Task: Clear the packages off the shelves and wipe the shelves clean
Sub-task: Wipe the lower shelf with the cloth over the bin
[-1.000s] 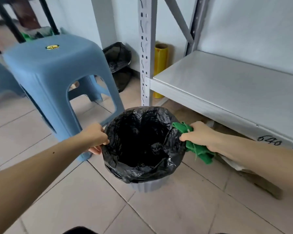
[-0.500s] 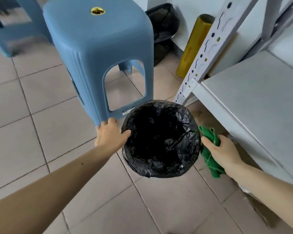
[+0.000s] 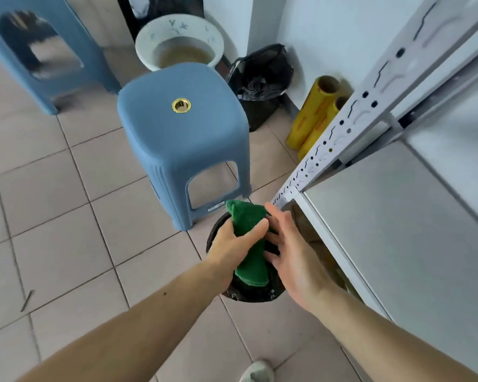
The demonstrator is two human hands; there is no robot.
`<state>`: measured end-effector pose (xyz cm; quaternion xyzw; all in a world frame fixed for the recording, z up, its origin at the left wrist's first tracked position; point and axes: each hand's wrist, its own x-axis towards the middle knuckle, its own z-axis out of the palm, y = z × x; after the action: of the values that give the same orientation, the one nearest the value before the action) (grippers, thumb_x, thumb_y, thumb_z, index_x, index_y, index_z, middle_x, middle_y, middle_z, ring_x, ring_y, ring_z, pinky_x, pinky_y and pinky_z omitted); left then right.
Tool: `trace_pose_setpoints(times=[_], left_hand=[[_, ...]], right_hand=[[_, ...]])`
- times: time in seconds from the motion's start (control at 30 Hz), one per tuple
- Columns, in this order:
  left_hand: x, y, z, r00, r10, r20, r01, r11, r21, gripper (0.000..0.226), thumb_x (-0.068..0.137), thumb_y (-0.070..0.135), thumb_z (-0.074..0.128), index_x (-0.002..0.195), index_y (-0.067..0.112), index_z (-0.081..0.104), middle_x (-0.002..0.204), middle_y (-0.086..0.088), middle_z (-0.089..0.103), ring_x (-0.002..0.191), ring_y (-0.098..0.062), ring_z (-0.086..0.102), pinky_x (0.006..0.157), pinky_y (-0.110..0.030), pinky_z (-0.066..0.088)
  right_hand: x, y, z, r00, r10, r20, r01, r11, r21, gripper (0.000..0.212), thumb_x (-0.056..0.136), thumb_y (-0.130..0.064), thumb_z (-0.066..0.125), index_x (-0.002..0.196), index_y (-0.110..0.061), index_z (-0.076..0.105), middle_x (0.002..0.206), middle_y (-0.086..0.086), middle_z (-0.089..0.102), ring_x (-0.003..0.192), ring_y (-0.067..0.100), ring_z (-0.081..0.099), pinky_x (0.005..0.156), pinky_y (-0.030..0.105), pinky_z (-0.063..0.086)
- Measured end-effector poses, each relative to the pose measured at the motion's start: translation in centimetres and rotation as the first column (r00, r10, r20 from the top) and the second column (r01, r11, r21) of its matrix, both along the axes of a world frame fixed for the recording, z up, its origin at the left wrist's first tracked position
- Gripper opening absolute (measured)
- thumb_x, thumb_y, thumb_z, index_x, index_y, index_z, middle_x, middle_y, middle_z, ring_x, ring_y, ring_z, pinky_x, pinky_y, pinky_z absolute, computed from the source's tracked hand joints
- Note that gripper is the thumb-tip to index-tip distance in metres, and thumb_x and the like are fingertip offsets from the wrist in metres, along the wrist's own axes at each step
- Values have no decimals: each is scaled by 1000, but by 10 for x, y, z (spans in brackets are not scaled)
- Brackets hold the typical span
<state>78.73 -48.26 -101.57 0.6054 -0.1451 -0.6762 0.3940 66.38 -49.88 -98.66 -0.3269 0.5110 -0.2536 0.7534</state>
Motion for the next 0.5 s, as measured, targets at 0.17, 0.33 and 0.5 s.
trace_pose_setpoints(times=[0.17,0.33,0.5], left_hand=[[45,-29,30,986,78,-144,-77,997,12,33,96,27,60,125,11,60,113,-10,72,107,-27,69,91,-41,56],[95,-69,46,999,0,-38,-1,1000,-23,29,100,31,53,123,14,60,112,-7,73,104,-21,70,85,-33,57],[167,-128,48,951,-130,282,130,991,18,51,76,51,66,117,23,52,116,0,66,106,-21,65,94,-45,53]], right_hand=[[22,-42,17,966,32,-255,-14,997,72,29,93,-46,62,114,-25,64,120,-5,65,108,10,60,88,31,52],[77,-77,16,963,-14,-268,8,1000,-23,15,98,-16,61,105,-11,73,94,0,76,82,6,71,72,22,53],[156,-125,-1,919,-71,-387,16,989,-144,19,98,-16,61,86,-6,72,81,11,75,73,21,74,75,36,60]])
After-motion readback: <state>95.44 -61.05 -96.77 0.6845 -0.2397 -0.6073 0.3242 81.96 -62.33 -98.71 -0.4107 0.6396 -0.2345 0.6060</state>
